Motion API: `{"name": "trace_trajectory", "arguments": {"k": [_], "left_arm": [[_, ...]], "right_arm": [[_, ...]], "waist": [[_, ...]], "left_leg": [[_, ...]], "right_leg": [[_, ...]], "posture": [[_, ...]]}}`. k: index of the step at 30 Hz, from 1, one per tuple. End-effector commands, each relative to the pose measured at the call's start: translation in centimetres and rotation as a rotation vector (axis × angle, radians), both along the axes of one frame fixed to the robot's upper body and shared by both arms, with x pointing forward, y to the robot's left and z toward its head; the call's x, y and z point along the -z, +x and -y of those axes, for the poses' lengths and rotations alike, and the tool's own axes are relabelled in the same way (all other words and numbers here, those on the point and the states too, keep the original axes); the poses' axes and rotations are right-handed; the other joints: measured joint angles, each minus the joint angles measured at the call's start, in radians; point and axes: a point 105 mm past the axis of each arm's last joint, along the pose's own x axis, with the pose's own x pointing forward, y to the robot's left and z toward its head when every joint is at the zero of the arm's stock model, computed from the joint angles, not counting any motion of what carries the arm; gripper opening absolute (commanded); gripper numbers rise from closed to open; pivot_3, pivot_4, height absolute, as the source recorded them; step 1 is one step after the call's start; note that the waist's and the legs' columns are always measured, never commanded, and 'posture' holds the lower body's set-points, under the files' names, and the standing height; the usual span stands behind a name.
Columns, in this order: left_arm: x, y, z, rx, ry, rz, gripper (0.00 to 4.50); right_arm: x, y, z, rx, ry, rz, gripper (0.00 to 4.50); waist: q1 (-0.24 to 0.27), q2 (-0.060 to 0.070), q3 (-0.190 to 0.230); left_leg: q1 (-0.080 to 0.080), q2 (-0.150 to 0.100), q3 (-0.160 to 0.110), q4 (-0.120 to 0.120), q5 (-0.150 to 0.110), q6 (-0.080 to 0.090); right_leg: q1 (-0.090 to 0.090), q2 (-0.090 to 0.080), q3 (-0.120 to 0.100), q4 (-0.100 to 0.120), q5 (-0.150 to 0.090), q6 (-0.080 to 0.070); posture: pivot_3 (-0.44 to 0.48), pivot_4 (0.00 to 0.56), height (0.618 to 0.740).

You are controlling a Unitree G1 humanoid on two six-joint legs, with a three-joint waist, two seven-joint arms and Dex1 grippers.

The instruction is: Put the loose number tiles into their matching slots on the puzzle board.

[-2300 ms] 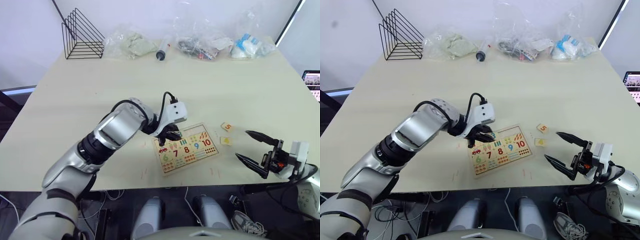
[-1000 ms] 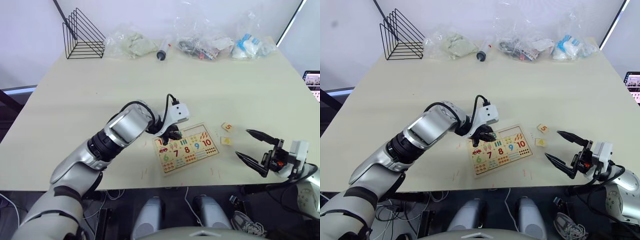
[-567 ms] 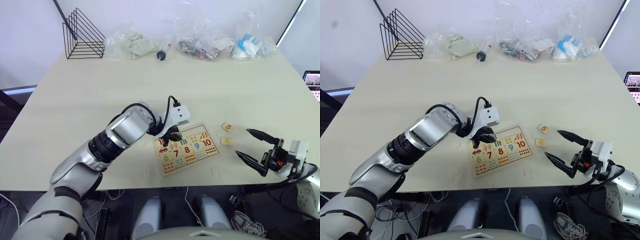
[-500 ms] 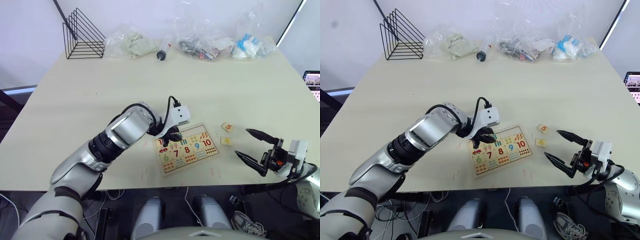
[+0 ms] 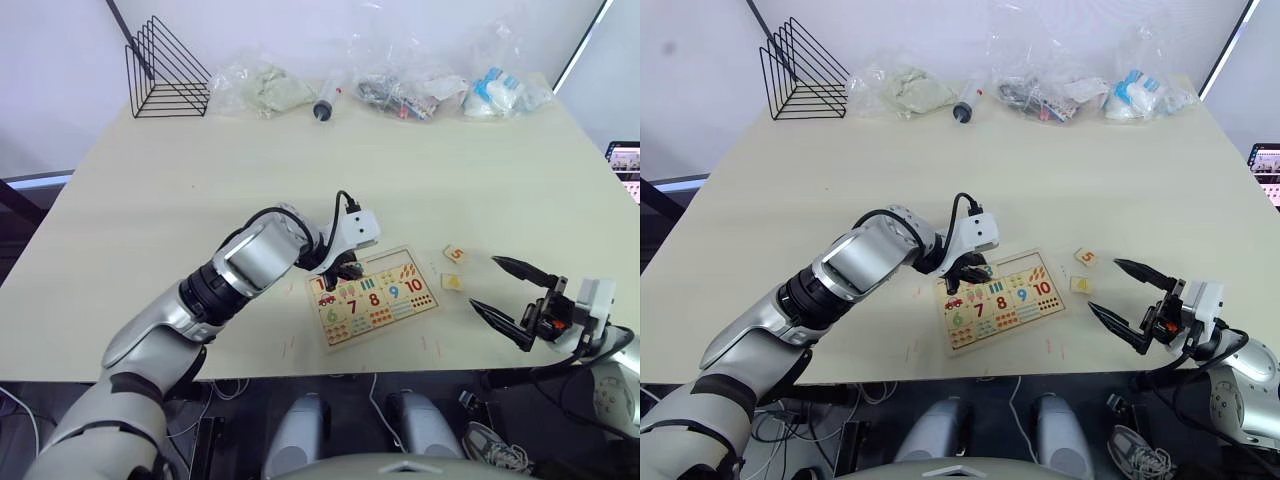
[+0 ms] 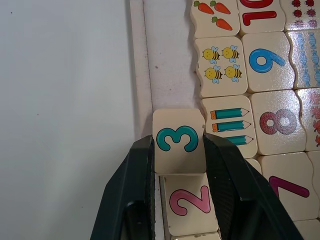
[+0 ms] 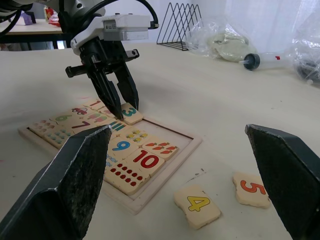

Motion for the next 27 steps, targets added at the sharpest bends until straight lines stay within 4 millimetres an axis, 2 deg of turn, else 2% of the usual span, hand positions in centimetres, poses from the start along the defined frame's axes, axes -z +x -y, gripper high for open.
{"name": "trace_trajectory", "arguments": {"k": [1,14,27], "left_arm": [[-0.33,-0.06,0.37,0.025,-0.003,0.024,0.92],[-0.44,-0.39,1.06,0.062,-0.011,0.019,0.92],[-0.18,-0.38,0.85,0.082,0.009,0.026,0.92]], "right_arm": [[-0.84,-0.16,-0.41,-0.013,-0.003,0.038,4.50],[-0.77,-0.08,-0.37,-0.008,-0.008,0.036,4.50],[-0.77,-0.01,-0.26,-0.001,-0.011,0.039,4.50]], "waist": [[0.000,0.000,0.000],[0.000,0.000,0.000],[0.000,0.000,0.000]], "left_leg": [[0.000,0.000,0.000,0.000,0.000,0.000],[0.000,0.000,0.000,0.000,0.000,0.000],[0.000,0.000,0.000,0.000,0.000,0.000]], "right_leg": [[0.000,0.000,0.000,0.000,0.000,0.000],[0.000,0.000,0.000,0.000,0.000,0.000],[0.000,0.000,0.000,0.000,0.000,0.000]], "posture": [[0.000,0.150,0.740],[0.000,0.150,0.740],[0.000,0.150,0.740]]}}
